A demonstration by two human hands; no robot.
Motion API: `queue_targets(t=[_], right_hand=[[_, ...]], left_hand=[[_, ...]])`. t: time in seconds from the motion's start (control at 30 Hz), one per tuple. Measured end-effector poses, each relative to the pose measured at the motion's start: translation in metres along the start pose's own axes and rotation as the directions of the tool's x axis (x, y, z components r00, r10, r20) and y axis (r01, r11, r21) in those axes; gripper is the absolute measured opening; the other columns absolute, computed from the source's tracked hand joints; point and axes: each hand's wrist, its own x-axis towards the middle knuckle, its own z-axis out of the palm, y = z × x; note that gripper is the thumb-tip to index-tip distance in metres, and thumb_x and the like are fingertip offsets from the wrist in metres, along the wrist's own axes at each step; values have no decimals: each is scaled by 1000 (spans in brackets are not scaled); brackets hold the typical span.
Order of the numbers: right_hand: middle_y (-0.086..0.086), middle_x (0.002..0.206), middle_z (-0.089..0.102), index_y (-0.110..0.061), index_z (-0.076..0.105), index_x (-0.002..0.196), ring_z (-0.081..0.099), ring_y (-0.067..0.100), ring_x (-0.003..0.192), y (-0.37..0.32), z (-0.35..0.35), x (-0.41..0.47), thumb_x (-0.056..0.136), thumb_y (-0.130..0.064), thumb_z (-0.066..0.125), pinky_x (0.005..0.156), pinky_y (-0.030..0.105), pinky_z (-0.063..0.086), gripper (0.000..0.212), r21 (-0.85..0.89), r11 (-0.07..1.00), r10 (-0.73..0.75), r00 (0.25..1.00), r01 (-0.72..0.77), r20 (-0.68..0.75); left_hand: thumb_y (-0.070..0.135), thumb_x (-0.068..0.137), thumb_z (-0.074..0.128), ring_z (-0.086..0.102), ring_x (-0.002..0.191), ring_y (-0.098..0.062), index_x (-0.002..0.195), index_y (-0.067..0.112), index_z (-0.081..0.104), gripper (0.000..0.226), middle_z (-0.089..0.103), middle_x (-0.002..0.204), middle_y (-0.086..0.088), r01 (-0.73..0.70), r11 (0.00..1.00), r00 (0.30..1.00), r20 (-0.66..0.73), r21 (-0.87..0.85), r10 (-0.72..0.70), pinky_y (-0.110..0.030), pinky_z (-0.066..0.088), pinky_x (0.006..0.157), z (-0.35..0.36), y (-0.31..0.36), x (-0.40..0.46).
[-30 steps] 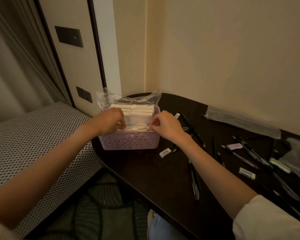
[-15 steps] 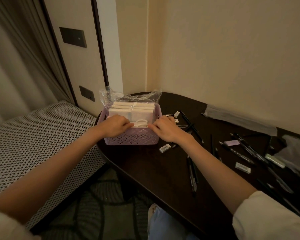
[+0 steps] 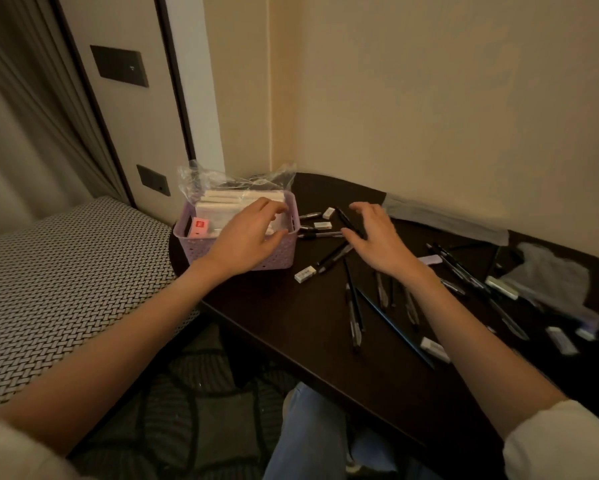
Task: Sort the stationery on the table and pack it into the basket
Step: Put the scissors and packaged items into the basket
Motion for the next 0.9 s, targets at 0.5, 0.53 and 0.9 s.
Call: queue_targets(t=[0.5,0.53,0.9], right_hand=[[4,141,39,-17,38,141,41,17,132,96,-27,-164,92,-22,62,109,32,38,54,-39,949,314,947,-312,68],[4,141,40,-18,38,141,41,17,132,102,-28,-172,92,-22,62,109,32,38,54,-40,943,333,941,-331,62],[11,137,40,-12,47,134,37,27,131,165,-67,-191,90,-16,64,107,35,33,48,-52,833,531,823,-550,-201]], left_hand=[[24,92,63,58,104,-9,125,17,56,34,59,118,1,56,967,968,250,-247,8,-24,48,86,109,119,-14],[24,92,63,57,106,-9,125,17,55,35,59,118,1,41,967,965,261,-253,27,-24,48,86,115,127,-14],[20,92,62,53,116,-9,129,17,53,38,56,127,1,-32,959,959,263,-283,109,-20,42,93,150,173,10]])
